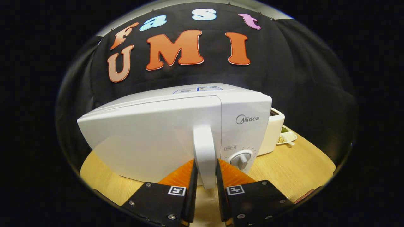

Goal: Open the microwave, put the food inside, and close the microwave door.

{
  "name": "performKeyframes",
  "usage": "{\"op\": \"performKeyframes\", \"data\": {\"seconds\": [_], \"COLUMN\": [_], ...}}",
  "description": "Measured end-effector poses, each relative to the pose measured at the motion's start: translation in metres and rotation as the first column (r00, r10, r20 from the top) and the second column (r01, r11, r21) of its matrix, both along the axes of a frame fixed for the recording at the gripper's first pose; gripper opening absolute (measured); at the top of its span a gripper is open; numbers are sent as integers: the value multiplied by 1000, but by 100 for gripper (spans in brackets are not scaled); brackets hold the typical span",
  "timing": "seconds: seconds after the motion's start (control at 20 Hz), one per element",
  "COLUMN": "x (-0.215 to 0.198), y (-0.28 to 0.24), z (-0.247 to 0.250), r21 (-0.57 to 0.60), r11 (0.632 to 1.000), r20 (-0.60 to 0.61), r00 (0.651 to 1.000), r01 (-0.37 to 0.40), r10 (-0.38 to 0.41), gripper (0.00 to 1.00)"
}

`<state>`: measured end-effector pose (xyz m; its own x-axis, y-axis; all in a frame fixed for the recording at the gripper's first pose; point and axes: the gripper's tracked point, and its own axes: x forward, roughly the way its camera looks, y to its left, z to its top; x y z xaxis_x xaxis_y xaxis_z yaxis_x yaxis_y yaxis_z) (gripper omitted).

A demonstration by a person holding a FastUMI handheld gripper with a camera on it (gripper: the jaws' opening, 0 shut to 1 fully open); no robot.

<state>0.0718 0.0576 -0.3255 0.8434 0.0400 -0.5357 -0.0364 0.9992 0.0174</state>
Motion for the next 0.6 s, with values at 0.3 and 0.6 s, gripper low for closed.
{"op": "performKeyframes", "data": {"seconds": [0.3, 0.6], "x": [2, -4], "y": [-2, -2], "z": [-4, -2], "r21": [-20, -23], "r11": [1000, 1000], "r20": [-19, -46], "r00": [1000, 999], "r01": [3, 20], "r10": [-4, -21], "gripper": [22, 9]}}
